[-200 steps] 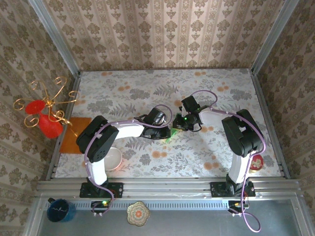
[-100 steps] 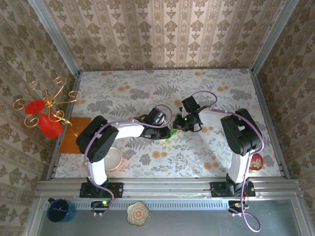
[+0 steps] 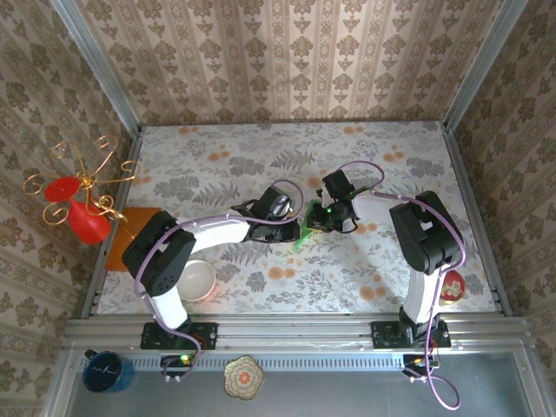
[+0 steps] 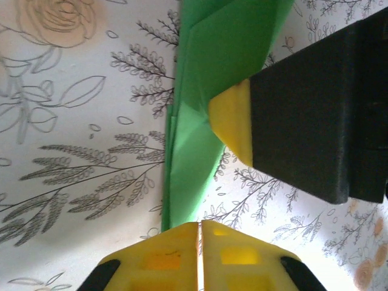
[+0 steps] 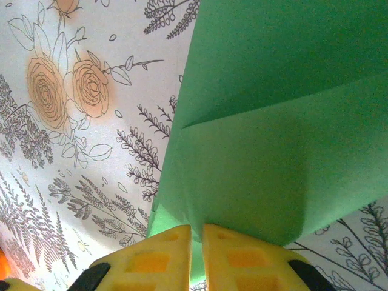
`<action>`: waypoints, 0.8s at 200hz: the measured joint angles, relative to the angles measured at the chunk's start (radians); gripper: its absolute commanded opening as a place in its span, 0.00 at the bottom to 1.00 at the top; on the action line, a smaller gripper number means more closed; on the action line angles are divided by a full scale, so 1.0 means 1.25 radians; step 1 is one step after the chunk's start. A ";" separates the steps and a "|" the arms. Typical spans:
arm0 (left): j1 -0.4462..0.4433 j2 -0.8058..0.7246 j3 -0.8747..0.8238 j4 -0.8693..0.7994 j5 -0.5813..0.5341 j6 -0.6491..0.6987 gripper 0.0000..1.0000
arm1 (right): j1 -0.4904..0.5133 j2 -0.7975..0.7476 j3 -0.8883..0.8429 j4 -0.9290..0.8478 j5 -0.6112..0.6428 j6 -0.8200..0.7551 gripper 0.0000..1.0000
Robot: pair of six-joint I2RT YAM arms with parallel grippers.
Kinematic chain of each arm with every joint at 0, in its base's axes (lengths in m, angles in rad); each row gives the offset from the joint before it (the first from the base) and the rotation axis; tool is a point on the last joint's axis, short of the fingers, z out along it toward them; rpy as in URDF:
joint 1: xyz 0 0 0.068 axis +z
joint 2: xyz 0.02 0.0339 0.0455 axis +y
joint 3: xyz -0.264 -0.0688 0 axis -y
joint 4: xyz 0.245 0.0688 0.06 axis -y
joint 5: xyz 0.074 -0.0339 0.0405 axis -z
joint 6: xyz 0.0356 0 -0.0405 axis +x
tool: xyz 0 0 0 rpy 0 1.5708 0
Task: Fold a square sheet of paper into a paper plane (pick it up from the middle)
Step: Fold the wing for the fifth time at the center of the table.
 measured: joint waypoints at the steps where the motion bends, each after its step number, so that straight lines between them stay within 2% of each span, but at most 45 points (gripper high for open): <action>1: 0.000 0.001 0.001 0.001 0.001 0.000 0.07 | 0.000 0.000 0.000 0.000 0.000 0.000 0.16; 60: -0.004 0.084 0.044 0.014 0.042 0.007 0.00 | -0.002 0.002 -0.002 0.005 -0.002 -0.003 0.12; 160: -0.003 0.105 0.029 0.049 0.055 0.004 0.00 | -0.010 0.009 -0.003 0.009 -0.022 -0.003 0.10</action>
